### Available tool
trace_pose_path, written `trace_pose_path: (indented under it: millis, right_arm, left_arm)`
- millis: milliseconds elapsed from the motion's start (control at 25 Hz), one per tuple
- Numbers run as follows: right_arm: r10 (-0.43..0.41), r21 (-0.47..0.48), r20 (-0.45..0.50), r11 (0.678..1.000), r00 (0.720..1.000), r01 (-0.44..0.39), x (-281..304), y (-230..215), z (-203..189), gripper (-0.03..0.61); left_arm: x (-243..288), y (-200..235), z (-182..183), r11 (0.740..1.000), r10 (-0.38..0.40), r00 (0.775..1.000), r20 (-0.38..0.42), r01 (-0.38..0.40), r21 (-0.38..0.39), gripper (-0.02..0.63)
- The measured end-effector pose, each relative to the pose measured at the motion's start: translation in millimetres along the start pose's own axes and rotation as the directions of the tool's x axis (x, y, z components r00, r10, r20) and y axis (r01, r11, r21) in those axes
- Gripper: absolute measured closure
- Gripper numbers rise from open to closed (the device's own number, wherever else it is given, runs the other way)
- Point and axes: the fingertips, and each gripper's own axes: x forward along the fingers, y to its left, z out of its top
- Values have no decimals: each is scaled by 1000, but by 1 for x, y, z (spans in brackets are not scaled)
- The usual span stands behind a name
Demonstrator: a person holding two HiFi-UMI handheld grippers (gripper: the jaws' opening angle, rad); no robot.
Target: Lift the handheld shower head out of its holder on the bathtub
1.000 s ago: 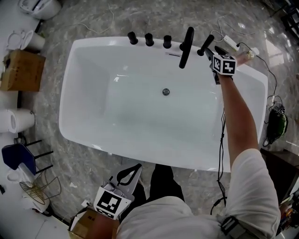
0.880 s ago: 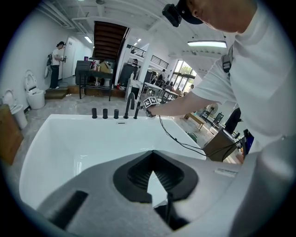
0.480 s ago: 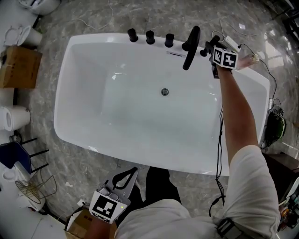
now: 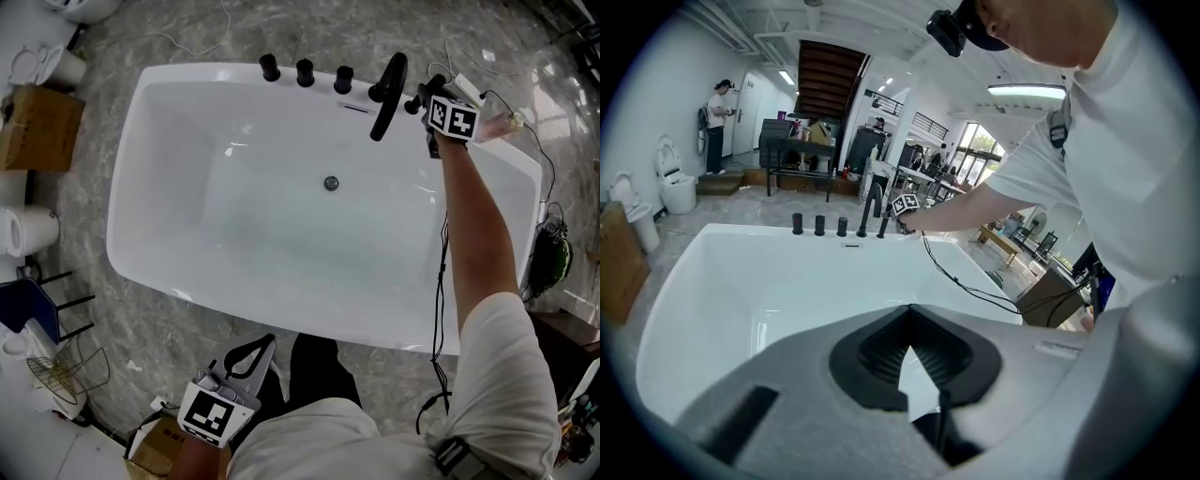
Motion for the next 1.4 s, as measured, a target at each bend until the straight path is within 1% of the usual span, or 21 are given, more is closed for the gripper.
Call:
trace_pose_path:
  millis: [120,440,680,1080,1400]
  right_arm:
    - [-7,-2,0,1000,1000,7,-5,1,2,433]
    - [-7,-5,39,1000,999,7,-23,6,15,433]
    - [-8,1,58,1000,998,8,-43,6,22,434]
    - [-1,-22,107,1000,994,3,-78,13,50,434]
    - [4,-29,132,1000,991,0,-108,14,65,434]
  left_arm:
    - [0,-1,3,1000,-6,1000,2,6,5,607]
    - [0,-12,9,999,-24,1000,15,24,28,607]
    - [-7,-17,17,999,-23,999,26,23,31,607]
    - [-20,-28,26,998,-34,998,47,31,57,607]
    - [-32,-36,31,995,-48,997,67,42,89,607]
